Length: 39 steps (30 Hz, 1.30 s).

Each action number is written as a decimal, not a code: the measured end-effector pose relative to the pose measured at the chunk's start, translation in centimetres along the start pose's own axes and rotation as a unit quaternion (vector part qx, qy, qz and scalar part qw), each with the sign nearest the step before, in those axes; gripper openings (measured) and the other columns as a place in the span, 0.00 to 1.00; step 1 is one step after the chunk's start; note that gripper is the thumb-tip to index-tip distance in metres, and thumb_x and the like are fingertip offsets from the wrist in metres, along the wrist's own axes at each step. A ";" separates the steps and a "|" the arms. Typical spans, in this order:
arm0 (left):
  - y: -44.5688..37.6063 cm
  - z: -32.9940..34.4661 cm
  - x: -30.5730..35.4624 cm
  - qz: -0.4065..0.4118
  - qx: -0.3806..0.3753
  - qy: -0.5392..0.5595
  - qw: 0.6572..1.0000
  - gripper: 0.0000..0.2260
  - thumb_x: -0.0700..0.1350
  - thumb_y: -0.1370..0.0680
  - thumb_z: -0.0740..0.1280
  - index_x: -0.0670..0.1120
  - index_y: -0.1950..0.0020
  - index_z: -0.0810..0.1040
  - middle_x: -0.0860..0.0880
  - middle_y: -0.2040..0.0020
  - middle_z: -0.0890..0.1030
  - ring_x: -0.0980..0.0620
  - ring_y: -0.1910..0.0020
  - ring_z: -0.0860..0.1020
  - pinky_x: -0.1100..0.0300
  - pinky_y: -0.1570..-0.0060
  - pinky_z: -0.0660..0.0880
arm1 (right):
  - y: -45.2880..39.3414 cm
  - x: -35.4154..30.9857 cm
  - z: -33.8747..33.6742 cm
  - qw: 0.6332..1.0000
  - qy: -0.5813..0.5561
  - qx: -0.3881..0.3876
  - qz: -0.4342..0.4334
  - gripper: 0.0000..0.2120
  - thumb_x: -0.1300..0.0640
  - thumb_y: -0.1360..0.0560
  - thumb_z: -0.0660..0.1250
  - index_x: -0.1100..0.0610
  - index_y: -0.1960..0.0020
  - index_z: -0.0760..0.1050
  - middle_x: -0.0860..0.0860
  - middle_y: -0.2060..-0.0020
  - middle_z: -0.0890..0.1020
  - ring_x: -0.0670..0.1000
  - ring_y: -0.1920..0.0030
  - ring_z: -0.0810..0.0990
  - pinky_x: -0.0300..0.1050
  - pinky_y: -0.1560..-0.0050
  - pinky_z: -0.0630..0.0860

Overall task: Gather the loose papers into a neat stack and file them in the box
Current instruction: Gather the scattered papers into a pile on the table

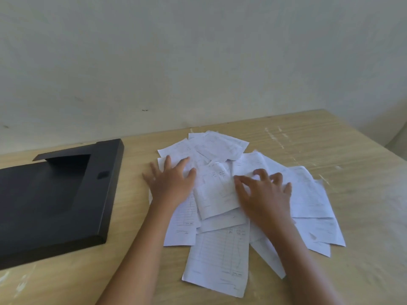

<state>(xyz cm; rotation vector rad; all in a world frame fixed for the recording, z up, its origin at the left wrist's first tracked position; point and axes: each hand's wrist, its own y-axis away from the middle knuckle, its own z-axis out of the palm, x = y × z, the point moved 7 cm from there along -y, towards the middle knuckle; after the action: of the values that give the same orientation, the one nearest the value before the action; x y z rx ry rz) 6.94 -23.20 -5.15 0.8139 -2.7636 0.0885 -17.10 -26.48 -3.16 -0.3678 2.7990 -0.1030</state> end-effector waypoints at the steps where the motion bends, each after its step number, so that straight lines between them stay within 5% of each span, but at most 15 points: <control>1: 0.3 0.3 0.7 0.008 -0.013 0.008 1.000 0.24 0.66 0.19 0.48 0.69 0.23 0.59 0.52 0.16 0.53 0.37 0.18 0.46 0.30 0.26 0.43 | 0.0 -0.3 -0.1 1.000 0.000 0.006 -0.009 0.19 0.35 0.20 0.50 0.34 0.38 0.76 0.45 0.34 0.74 0.58 0.35 0.68 0.69 0.34 0.61; 4: 1.4 0.2 2.1 0.039 -0.035 0.021 0.998 0.22 0.67 0.18 0.47 0.71 0.23 0.57 0.54 0.16 0.51 0.40 0.17 0.45 0.28 0.26 0.42 | -0.2 -0.2 -1.1 0.997 -0.064 0.048 -0.015 0.18 0.37 0.20 0.53 0.39 0.41 0.79 0.43 0.38 0.77 0.55 0.38 0.70 0.61 0.38 0.67; 9: 5.5 -1.7 0.8 0.061 0.036 -0.021 0.997 0.26 0.69 0.20 0.50 0.69 0.21 0.55 0.53 0.16 0.49 0.39 0.17 0.45 0.30 0.24 0.44 | -0.6 2.6 -2.8 0.978 -0.144 0.143 0.045 0.14 0.49 0.21 0.61 0.49 0.41 0.82 0.51 0.37 0.79 0.56 0.35 0.70 0.59 0.36 0.70; 13: 8.3 0.2 -0.2 0.032 -0.049 -0.031 0.998 0.28 0.71 0.21 0.50 0.70 0.21 0.51 0.50 0.16 0.46 0.37 0.18 0.40 0.29 0.25 0.42 | -0.1 3.6 -1.3 0.993 -0.075 0.058 0.067 0.18 0.47 0.20 0.59 0.52 0.36 0.79 0.55 0.36 0.78 0.60 0.34 0.70 0.60 0.32 0.65; 17: 9.4 1.5 1.8 0.049 -0.049 0.018 0.997 0.26 0.67 0.18 0.50 0.70 0.20 0.51 0.49 0.15 0.43 0.34 0.19 0.36 0.33 0.24 0.35 | 0.8 2.2 -1.7 0.980 -0.192 0.053 -0.003 0.18 0.47 0.20 0.61 0.51 0.34 0.78 0.53 0.36 0.80 0.57 0.33 0.72 0.54 0.35 0.71; 23: 12.0 -0.3 0.3 0.060 0.028 0.051 0.997 0.27 0.67 0.20 0.52 0.68 0.20 0.54 0.46 0.16 0.48 0.39 0.19 0.46 0.36 0.24 0.52 | 3.5 8.2 -5.4 0.987 -0.135 0.075 0.032 0.18 0.54 0.22 0.64 0.60 0.35 0.77 0.62 0.37 0.79 0.64 0.35 0.76 0.60 0.33 0.70; 28: 13.9 1.5 1.0 0.039 -0.016 0.002 0.999 0.28 0.67 0.19 0.50 0.65 0.19 0.52 0.44 0.16 0.46 0.37 0.18 0.41 0.35 0.22 0.42 | 8.0 10.6 -3.7 0.997 -0.077 -0.018 0.008 0.09 0.55 0.22 0.61 0.60 0.51 0.76 0.57 0.51 0.78 0.62 0.45 0.76 0.57 0.44 0.73; 34: 15.3 2.5 4.8 0.035 -0.022 0.008 0.999 0.27 0.62 0.16 0.47 0.63 0.17 0.49 0.47 0.15 0.45 0.35 0.18 0.39 0.32 0.24 0.37 | 8.9 6.5 -2.5 0.986 -0.136 -0.069 -0.070 0.20 0.53 0.17 0.58 0.55 0.26 0.68 0.55 0.30 0.70 0.56 0.26 0.63 0.49 0.30 0.62; 39: 15.4 2.7 5.1 0.044 -0.035 0.009 0.998 0.24 0.57 0.15 0.46 0.66 0.18 0.48 0.46 0.15 0.43 0.35 0.19 0.37 0.31 0.24 0.37 | 7.1 6.1 -2.4 0.975 -0.201 -0.057 -0.070 0.22 0.54 0.19 0.62 0.52 0.26 0.68 0.51 0.28 0.72 0.53 0.26 0.66 0.39 0.32 0.59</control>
<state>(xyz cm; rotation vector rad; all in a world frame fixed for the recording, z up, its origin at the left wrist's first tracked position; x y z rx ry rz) -6.16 -13.27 -6.14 0.6718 -2.7683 0.0165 -25.22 -21.17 -3.47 -0.5459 2.3826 0.0913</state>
